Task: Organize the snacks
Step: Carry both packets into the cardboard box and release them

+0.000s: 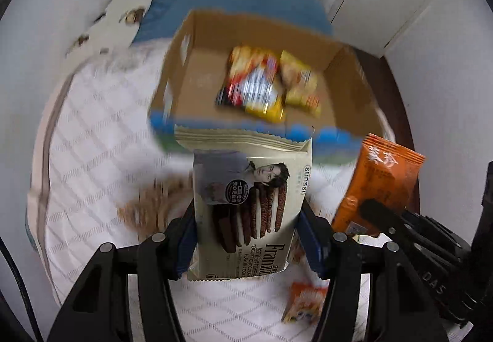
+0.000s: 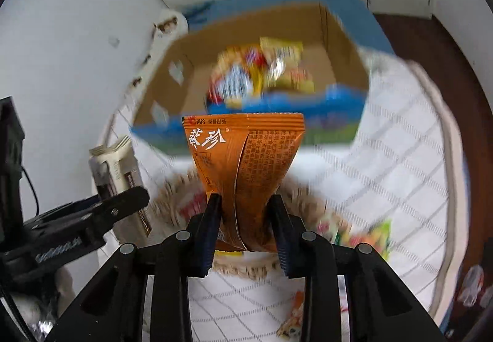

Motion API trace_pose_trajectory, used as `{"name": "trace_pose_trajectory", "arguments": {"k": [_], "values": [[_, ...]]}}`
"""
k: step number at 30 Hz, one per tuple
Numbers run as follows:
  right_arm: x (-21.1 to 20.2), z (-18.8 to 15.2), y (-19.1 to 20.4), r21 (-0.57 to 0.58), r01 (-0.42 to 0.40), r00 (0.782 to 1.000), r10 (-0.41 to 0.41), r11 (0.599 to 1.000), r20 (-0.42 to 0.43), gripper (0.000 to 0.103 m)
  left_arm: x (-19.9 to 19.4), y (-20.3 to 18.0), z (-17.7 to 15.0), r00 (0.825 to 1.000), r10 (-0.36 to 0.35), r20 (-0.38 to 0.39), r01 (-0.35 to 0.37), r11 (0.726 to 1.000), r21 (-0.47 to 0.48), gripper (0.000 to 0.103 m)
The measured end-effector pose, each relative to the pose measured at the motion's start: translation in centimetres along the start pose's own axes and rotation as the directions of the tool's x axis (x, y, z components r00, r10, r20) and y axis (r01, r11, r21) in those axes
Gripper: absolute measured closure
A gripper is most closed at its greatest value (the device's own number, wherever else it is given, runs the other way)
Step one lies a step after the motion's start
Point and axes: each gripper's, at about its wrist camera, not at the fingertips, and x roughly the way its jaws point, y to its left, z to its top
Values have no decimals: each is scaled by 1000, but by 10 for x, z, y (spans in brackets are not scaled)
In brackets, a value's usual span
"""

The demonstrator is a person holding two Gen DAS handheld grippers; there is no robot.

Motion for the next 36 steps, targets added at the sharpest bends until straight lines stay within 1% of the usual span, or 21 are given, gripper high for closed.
{"name": "trace_pose_trajectory", "arguments": {"k": [1,2,3,5,7,10,12,14,16,17,20,22,24,25,26,27,28,33,36], "values": [[-4,15,1,-9,10,1000,-10,1000,16,69,7,-1,11,1000,3,9,-3,1000,3,46],[-7,32,2,-19,28,999,-27,999,33,69,5,-3,25,1000,5,16,-5,1000,4,46],[-4,43,2,-25,43,998,-42,999,43,69,6,-4,40,1000,10,19,-10,1000,5,46],[0,75,-1,-26,67,996,-66,997,52,69,13,-5,68,1000,20,13,-20,1000,-1,46],[9,102,-5,-20,81,996,-80,996,41,69,26,-5,95,1000,28,-11,-28,1000,-5,46],[28,140,-15,-22,125,992,-125,992,22,69,57,2,129,997,52,-61,-53,999,-13,46],[50,162,-23,-18,153,988,-153,988,-5,69,80,8,150,992,75,-98,-77,997,-23,46],[76,178,-34,-15,173,984,-174,985,-40,69,102,12,164,987,92,-131,-96,995,-25,46],[102,186,-40,-9,194,978,-195,981,-71,69,124,15,178,980,118,-162,-122,992,-18,46],[117,191,-44,-7,205,975,-205,979,-89,69,133,17,182,975,120,-185,-124,992,-13,46],[144,202,-53,-17,236,963,-237,972,-127,69,160,20,194,963,152,-221,-154,988,6,44],[157,205,-58,-20,241,957,-241,970,-159,68,174,19,198,957,167,-237,-164,986,30,44],[167,209,-65,3,229,957,-224,973,-186,68,185,20,201,955,165,-245,-160,986,37,41],[170,211,-67,8,244,953,-238,970,-185,63,189,21,202,955,161,-249,-157,987,35,33],[172,211,-66,4,251,951,-246,968,-187,43,191,21,203,954,160,-252,-157,987,35,20],[174,210,-66,3,250,950,-245,968,-192,37,194,21,204,953,159,-256,-154,987,37,14],[176,211,-66,2,243,951,-237,970,-200,25,195,20,204,952,158,-261,-153,987,42,13],[175,208,-64,5,242,953,-236,970,-191,25,189,17,201,959,159,-235,-155,987,35,13],[165,202,-61,7,238,957,-233,971,-175,25,181,16,192,964,150,-218,-149,989,20,13]]}}
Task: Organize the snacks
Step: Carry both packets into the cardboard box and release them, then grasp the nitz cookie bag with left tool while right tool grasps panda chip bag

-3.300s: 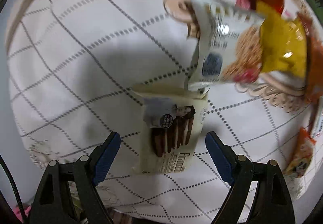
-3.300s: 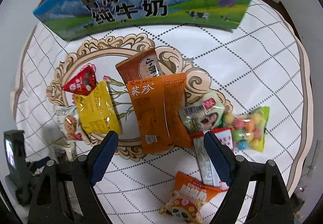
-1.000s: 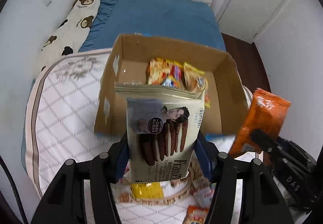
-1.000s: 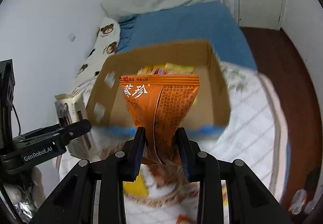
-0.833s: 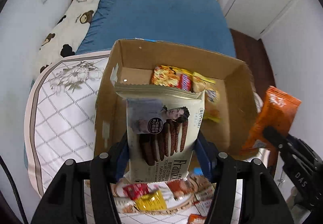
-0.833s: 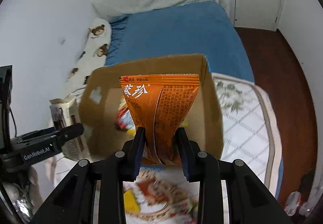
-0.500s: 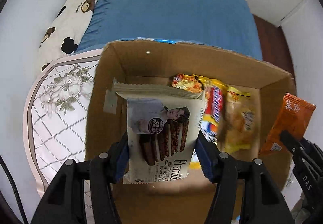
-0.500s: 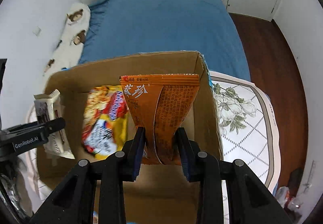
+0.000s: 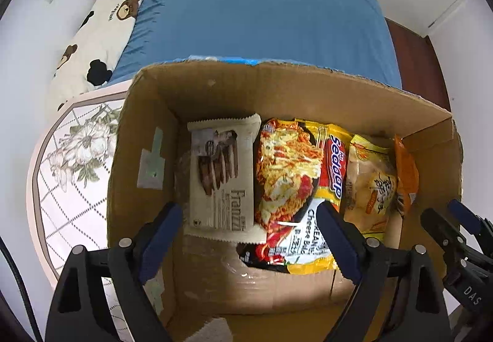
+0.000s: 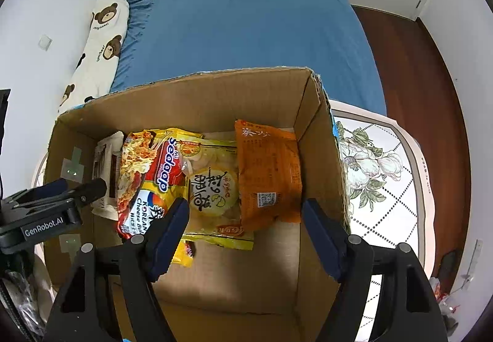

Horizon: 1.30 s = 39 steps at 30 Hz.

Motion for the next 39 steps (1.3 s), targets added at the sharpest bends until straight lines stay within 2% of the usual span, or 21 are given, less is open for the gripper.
{"name": "trace_pose_trajectory", "arguments": {"k": [12,15,27,31,35,39], "values": [[-39,-57,21,-57,9,996,-3,998,90,25,-46,4,-68,991,6,137,-8,1000,12,13],[-55,-74,26,-74,11,992,-2,997,124,11,-62,5,-86,985,4,173,-7,1000,17,13],[-130,-135,34,-96,-1,968,25,995,251,8,-137,4,-159,946,-33,323,21,999,40,13],[-158,-159,36,-96,-16,955,43,995,294,8,-155,7,-182,937,-49,346,37,999,40,13],[-170,-187,34,-90,-54,955,77,994,288,8,-162,12,-208,933,-44,358,36,999,29,13],[-157,-221,28,-80,-73,969,89,994,229,8,-146,25,-238,950,-32,312,32,999,5,13]]}}
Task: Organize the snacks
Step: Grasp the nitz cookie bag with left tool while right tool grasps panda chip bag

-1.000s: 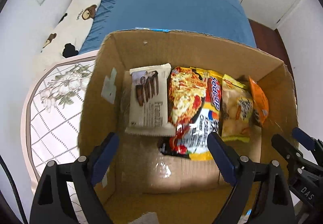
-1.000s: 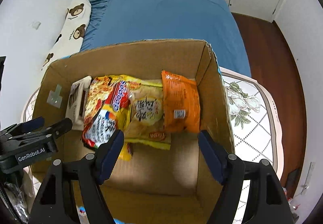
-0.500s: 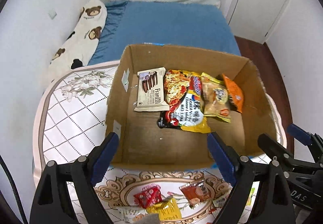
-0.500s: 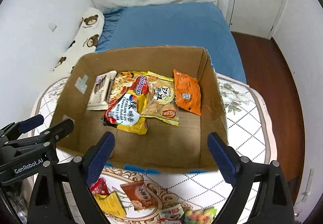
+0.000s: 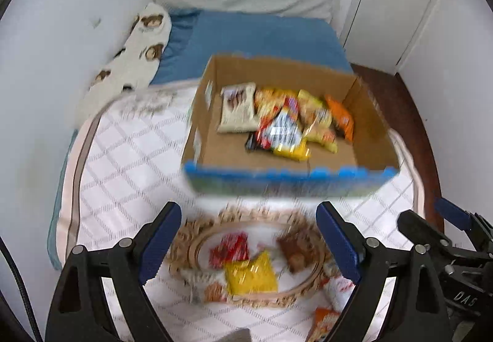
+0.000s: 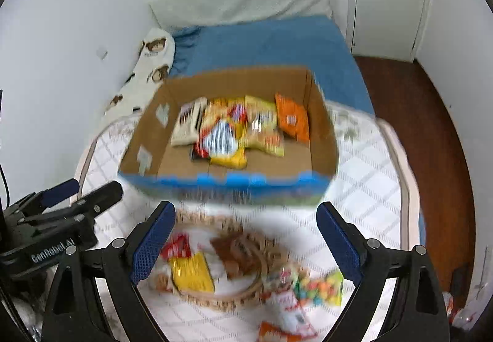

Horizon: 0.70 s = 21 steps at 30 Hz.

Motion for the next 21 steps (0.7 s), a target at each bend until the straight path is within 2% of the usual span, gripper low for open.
{"name": "trace_pose_trajectory", "arguments": {"k": [2,5,7,12,16,21], "values": [[9,-23,-6,11,0,999,1,1000,-50,8,13,10,-22,999,13,-50,-13,1000,-10,13],[34,-65,-19,52,-4,988,12,999,-153,8,41,29,-57,988,32,-154,-37,999,-29,13],[53,-92,-28,91,-5,975,25,996,-221,8,66,43,-81,970,38,-238,-51,998,-49,13],[86,-151,-45,168,14,939,44,986,-341,8,116,63,-120,927,67,-370,-96,994,-60,13],[104,-186,-52,210,32,912,57,977,-407,8,149,68,-133,897,64,-437,-102,993,-64,13],[120,-216,-57,225,70,880,46,972,-472,8,182,61,-138,875,86,-477,-108,994,-18,13]]}}
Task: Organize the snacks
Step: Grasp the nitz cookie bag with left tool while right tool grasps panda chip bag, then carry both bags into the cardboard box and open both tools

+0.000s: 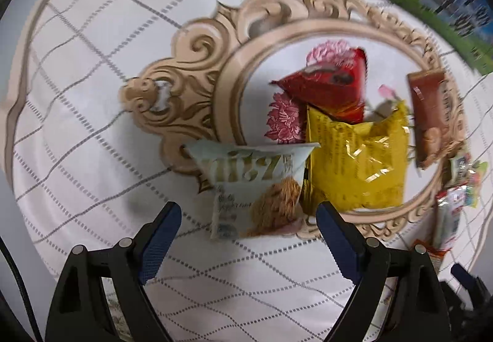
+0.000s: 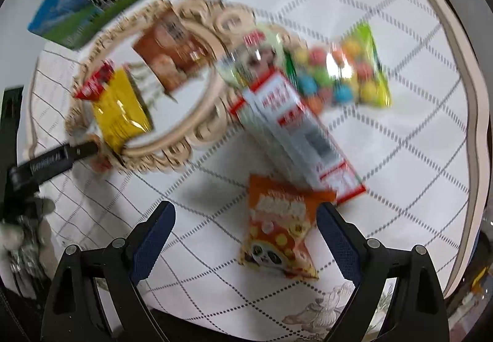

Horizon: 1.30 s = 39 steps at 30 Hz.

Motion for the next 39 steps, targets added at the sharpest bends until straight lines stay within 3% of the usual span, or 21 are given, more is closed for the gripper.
{"name": "trace_pose_trajectory", "arguments": {"k": [1,3,4,6,8,10,14,17,26,32,39], "values": [[6,-1,-1,4,10,1000,-10,1000,-11,8,7,-2,2,1000,6,-11,-6,1000,2,14],[19,-5,-4,10,36,999,-36,999,-32,8,15,-4,5,1000,1,-20,-1,1000,1,28],[27,-7,-6,17,46,998,-46,999,-45,8,19,-5,5,1000,-6,-27,5,1000,-2,42],[39,-9,-8,25,63,996,-61,998,-66,11,21,-5,2,1000,-11,-21,11,1000,-8,46],[50,-12,-7,18,84,993,-82,996,-89,20,19,-5,-6,1000,-3,-2,3,1000,-3,50],[62,-16,-4,-9,113,988,-113,994,-106,32,20,-5,-23,1000,-10,-8,10,1000,-8,51],[71,-27,14,-104,169,982,-177,980,-66,40,30,-7,-60,998,-24,-53,23,1000,-12,52],[71,-29,25,-137,140,988,-148,981,-49,48,39,-12,-86,996,-34,-88,34,999,-3,52],[82,-25,45,-185,123,990,-132,975,-42,48,67,-27,-110,993,-17,-118,18,1000,5,51],[80,-28,60,-204,142,989,-149,969,-20,54,44,-51,-109,997,-13,-75,15,1000,19,54],[18,-25,63,-176,32,999,-28,984,26,56,-32,-64,-98,995,-92,48,90,996,27,54]]}}
